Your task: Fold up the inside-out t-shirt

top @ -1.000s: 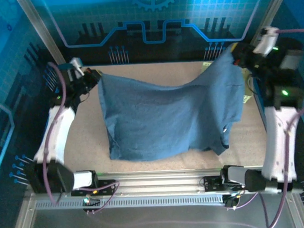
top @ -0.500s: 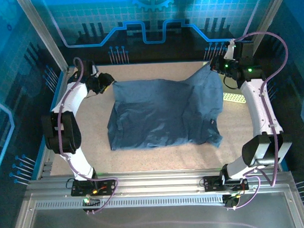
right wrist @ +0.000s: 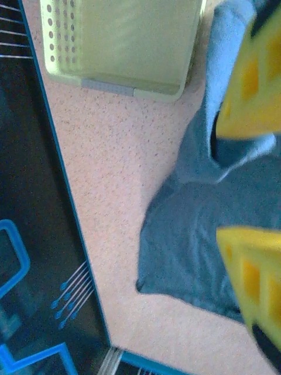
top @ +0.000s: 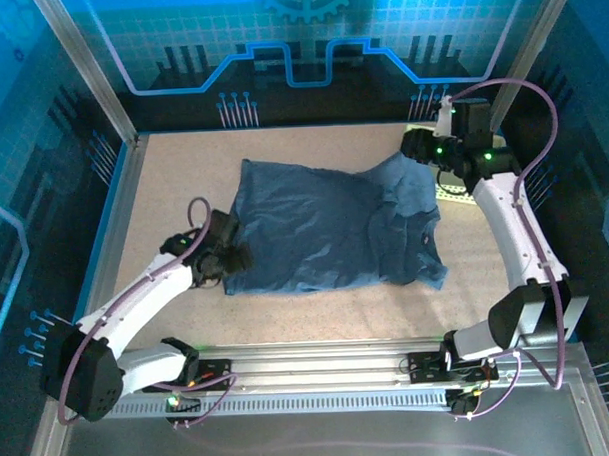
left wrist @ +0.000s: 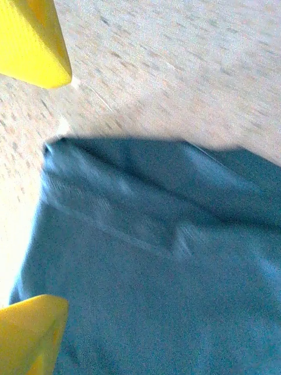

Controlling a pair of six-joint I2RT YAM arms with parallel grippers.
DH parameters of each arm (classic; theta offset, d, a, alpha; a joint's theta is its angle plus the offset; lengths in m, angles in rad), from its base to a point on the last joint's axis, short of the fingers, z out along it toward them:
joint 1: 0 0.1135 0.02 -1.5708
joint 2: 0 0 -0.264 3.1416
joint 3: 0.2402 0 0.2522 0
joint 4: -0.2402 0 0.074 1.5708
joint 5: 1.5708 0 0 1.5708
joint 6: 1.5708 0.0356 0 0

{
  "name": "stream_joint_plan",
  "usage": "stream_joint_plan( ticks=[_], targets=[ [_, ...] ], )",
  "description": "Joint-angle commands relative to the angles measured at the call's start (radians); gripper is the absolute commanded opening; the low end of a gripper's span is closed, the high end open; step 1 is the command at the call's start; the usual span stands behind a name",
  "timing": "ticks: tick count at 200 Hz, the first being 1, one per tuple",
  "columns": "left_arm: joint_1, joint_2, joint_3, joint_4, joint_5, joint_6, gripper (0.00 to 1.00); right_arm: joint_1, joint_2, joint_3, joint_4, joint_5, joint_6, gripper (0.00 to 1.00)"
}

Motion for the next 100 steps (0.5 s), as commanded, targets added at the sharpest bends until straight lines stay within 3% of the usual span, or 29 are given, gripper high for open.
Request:
stream_joint_plan(
  ticks=[1,10,23,75,100],
  targets=[
    [-0.075,0.002,-0.055,-0.062,-0.076,-0.092,0.88,0.086,-0.053,-0.010,-0.117,0.213,-0.068,0.66],
    [-0.096,0.020,-0.062,-0.057,-0.076,-0.105,0.85,0.122,-0.069,-0.022,-0.148,0.263,-0.075,0.76],
    [-0.118,0.047,-0.066,-0.037,-0.074,-0.106,0.80,0.173,-0.100,-0.058,-0.165,0.282,-0.082,0.80],
    [-0.175,0.204,-0.017,-0.039,-0.140,-0.110,0.73,0.567,-0.125,-0.268,-0.109,0.336,-0.062,0.81],
    [-0.176,0.260,-0.007,-0.028,-0.163,-0.113,0.74,0.691,-0.095,-0.397,-0.002,0.316,0.001,0.81]
  ],
)
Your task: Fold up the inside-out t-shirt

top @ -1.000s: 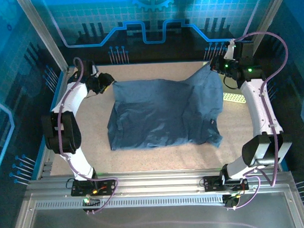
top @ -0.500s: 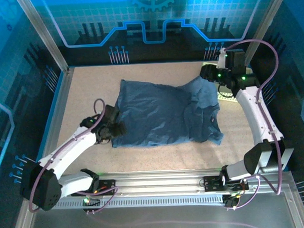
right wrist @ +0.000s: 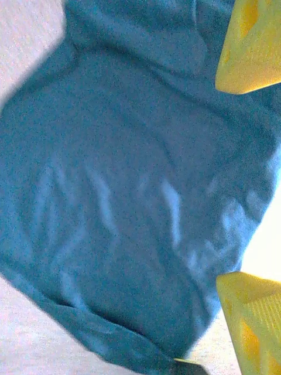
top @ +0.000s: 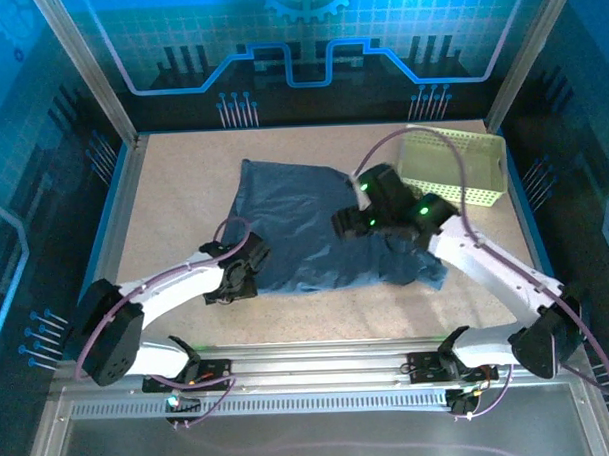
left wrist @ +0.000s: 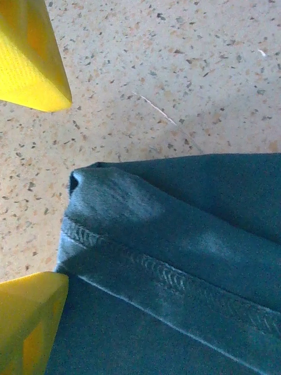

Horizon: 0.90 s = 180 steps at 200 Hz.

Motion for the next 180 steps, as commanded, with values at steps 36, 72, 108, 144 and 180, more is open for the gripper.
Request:
stream_joint_plan(
  ticks=[36,72,108,144,180],
  targets=[
    [-0.005,0.097,0.039,0.019,-0.075,-0.032,0.71,0.180,0.097,-0.224,0.198,-0.015,0.075,0.81],
    [-0.001,0.131,0.035,0.026,-0.086,-0.052,0.59,0.223,0.199,-0.268,0.232,-0.019,0.141,0.81],
    [0.002,0.103,0.008,0.032,-0.109,-0.068,0.49,0.211,0.267,-0.304,0.204,0.046,0.261,0.79],
    [0.011,0.074,-0.001,0.013,-0.139,-0.094,0.39,0.134,0.286,-0.354,0.181,0.062,0.349,0.76],
    [0.042,0.013,-0.034,0.007,-0.143,-0.120,0.31,0.041,0.277,-0.395,0.173,0.083,0.401,0.75]
  ],
)
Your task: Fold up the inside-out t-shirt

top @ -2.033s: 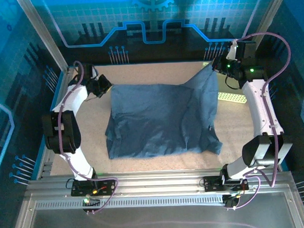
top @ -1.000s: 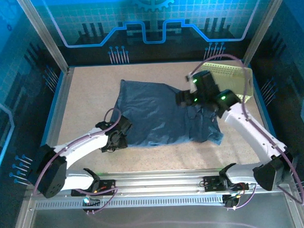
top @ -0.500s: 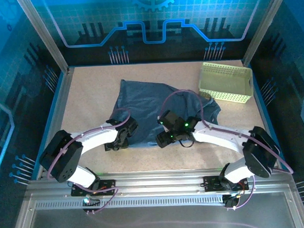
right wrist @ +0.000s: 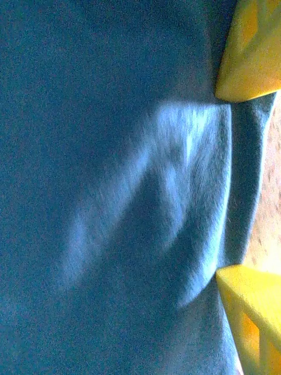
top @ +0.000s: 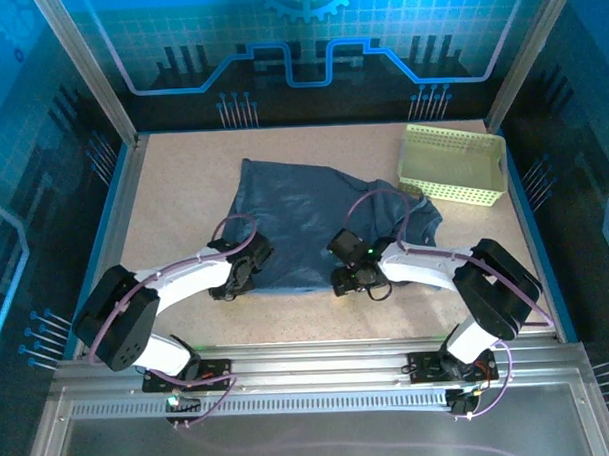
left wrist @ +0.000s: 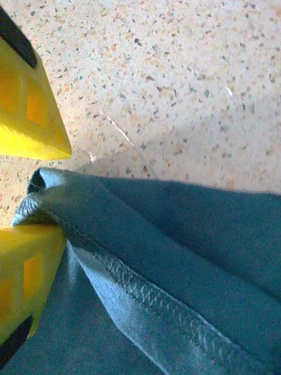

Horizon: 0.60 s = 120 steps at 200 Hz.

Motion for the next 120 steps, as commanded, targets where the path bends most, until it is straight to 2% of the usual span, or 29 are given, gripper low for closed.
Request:
stream_joint_plan(
  ticks=[1,37,74,94,106,120],
  targets=[
    [0.020,-0.054,-0.033,-0.030,-0.036,-0.037,0.30,-0.060,0.001,-0.035,-0.018,0.034,0.074,0.74],
    [0.024,-0.175,-0.080,-0.035,-0.060,-0.068,0.20,-0.161,-0.047,-0.064,0.027,0.007,0.050,0.71],
    [0.031,-0.260,-0.112,-0.001,-0.042,-0.040,0.00,-0.185,-0.101,-0.029,-0.011,0.066,0.018,0.72],
    [0.024,-0.293,-0.119,0.020,0.010,-0.022,0.01,-0.171,-0.128,-0.013,-0.018,0.073,-0.010,0.72],
    [-0.030,-0.312,-0.106,0.009,0.019,-0.026,0.16,-0.148,-0.149,-0.003,-0.024,0.079,-0.020,0.72],
    [-0.115,-0.299,-0.069,-0.035,0.009,-0.056,0.27,-0.121,-0.159,0.011,-0.036,0.090,-0.023,0.73]
  ],
)
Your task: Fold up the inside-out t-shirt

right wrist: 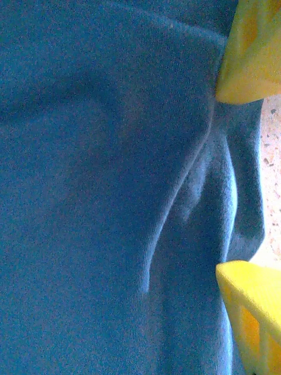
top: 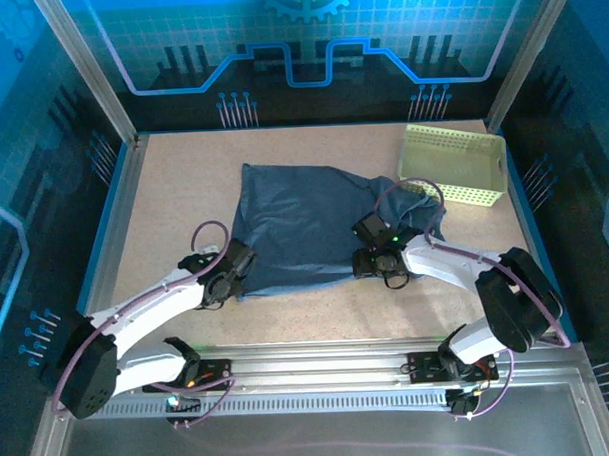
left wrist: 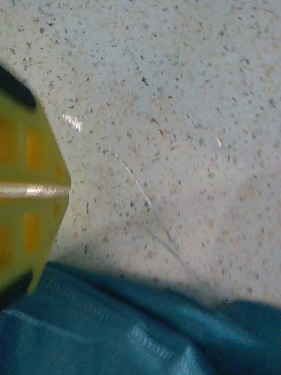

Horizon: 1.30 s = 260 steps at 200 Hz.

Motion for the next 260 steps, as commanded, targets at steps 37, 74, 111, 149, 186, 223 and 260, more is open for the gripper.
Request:
stream_joint_plan(
  ticks=[37,74,111,149,186,223,260],
  targets=[
    [-0.192,0.141,0.090,-0.128,0.012,-0.142,0.54,0.096,-0.027,0.071,-0.031,0.056,-0.024,0.73],
    [-0.184,0.214,0.069,-0.022,0.028,-0.140,0.52,0.172,-0.002,0.108,0.043,-0.021,-0.087,0.74],
    [-0.156,0.242,0.047,0.042,0.040,-0.131,0.45,0.189,0.071,0.096,0.145,-0.116,-0.076,0.74],
    [-0.132,0.216,-0.015,0.112,0.070,-0.125,0.28,0.186,0.151,0.112,0.201,-0.150,-0.067,0.74],
    [-0.126,0.122,-0.055,0.142,0.068,-0.097,0.03,0.139,0.217,0.124,0.176,-0.132,-0.020,0.73],
    [-0.125,-0.141,-0.074,0.109,-0.013,-0.004,0.00,0.027,0.245,0.103,0.129,-0.103,0.039,0.72],
    [-0.125,-0.539,-0.095,0.070,-0.092,0.105,0.00,-0.104,0.234,0.052,0.134,-0.124,0.053,0.71]
  ],
)
